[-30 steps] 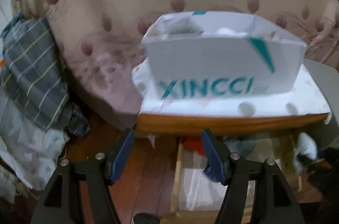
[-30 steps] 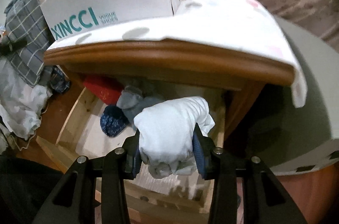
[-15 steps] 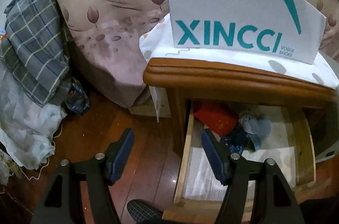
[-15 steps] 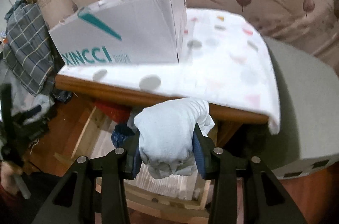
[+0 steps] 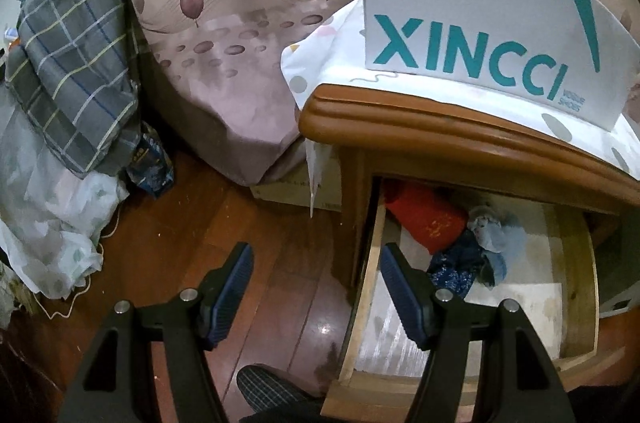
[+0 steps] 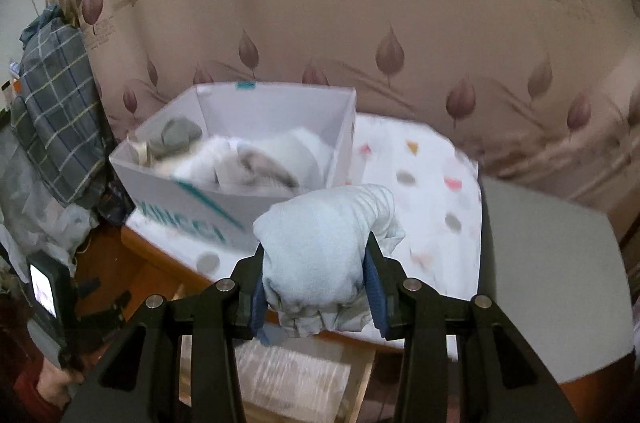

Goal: Take underwear out of drawer
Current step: 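Carry the light blue cloth to the white box with right gripper while left withdraws to drawer, then open the right gripper to drop the light blue cloth into the box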

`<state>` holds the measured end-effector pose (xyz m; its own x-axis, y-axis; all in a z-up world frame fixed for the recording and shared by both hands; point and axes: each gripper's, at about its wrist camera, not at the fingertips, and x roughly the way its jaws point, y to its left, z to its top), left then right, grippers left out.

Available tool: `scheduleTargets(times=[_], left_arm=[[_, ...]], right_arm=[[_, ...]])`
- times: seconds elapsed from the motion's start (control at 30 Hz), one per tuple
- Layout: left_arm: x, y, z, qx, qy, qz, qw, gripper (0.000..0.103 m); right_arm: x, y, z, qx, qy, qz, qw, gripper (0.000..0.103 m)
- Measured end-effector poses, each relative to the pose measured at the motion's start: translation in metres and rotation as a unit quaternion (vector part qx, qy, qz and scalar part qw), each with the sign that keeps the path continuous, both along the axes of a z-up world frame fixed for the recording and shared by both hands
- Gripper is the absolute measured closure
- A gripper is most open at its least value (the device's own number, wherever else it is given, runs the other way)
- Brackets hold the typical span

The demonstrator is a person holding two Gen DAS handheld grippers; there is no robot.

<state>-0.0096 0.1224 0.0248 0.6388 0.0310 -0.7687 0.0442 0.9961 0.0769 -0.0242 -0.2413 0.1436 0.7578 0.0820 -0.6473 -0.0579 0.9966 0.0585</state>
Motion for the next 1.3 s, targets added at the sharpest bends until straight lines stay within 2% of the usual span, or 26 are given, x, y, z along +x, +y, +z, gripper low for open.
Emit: scheduleTargets(times=[0.23, 0.4, 0.73, 1.03, 1.13, 1.2, 1.3], left_arm=[[0.003, 0.007, 0.001, -0.012, 0.004, 0.010, 0.9999, 0.035], [0.003, 0.012, 0.002, -0.016, 0.003, 0.017, 0.9997, 0.035], [0.006, 0.014, 0.000, -0.012, 0.009, 0.022, 0.9996, 0.035], [0.008, 0.014, 0.000, -0.014, 0.014, 0.019, 0.9996, 0.035], [0.008, 0.014, 0.000, -0.015, 0.014, 0.018, 0.9996, 0.035], [0.008, 0.013, 0.000, -0.014, 0.014, 0.016, 0.9997, 0.035], [0.009, 0.013, 0.000, -0.016, 0.015, 0.017, 0.9996, 0.035]], right_arm=[[0.045, 0.036, 0.039, -0.021, -0.020, 0.032, 0.999, 0.065], [0.084, 0.059, 0.043, -0.040, -0.010, 0.041, 0.998, 0.065], [0.153, 0.069, 0.003, -0.075, 0.051, 0.023, 0.996, 0.064], [0.170, 0.074, -0.029, -0.079, 0.084, 0.017, 0.993, 0.059], [0.170, 0.076, -0.031, -0.075, 0.082, 0.020, 0.994, 0.048], [0.168, 0.078, -0.029, -0.074, 0.076, 0.022, 0.994, 0.036], [0.162, 0.080, -0.020, -0.078, 0.056, 0.022, 0.995, 0.027]])
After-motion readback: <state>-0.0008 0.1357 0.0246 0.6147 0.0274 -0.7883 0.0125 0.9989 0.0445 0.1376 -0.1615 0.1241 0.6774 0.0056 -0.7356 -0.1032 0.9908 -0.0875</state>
